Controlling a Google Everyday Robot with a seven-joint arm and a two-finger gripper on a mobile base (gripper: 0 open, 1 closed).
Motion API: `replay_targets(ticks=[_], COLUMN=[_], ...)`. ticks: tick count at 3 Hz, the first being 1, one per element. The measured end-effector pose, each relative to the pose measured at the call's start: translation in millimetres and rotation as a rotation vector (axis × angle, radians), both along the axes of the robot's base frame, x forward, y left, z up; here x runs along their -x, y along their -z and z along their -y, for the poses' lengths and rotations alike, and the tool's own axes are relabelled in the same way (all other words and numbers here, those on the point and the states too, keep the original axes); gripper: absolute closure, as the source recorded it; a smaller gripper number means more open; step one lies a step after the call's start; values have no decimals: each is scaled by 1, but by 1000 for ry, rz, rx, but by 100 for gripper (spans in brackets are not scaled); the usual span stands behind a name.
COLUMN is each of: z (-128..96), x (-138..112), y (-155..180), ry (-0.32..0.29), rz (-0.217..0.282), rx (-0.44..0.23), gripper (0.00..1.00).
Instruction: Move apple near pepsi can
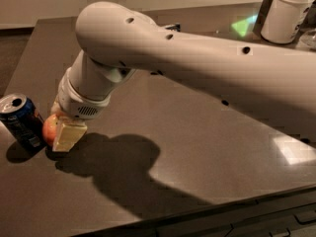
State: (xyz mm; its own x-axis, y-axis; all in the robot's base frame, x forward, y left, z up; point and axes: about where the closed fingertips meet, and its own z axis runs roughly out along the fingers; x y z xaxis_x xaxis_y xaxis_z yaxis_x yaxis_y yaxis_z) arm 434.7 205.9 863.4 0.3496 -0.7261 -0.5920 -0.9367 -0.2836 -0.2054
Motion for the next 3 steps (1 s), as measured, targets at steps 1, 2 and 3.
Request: replay_targets(ticks=[1,2,3], z=[-2,-3,-3], x=[-1,0,1], y=[2,2,2], ry=[-2,-6,-9], rz=[5,6,7], rx=[0,1,2], gripper=[36,13,0])
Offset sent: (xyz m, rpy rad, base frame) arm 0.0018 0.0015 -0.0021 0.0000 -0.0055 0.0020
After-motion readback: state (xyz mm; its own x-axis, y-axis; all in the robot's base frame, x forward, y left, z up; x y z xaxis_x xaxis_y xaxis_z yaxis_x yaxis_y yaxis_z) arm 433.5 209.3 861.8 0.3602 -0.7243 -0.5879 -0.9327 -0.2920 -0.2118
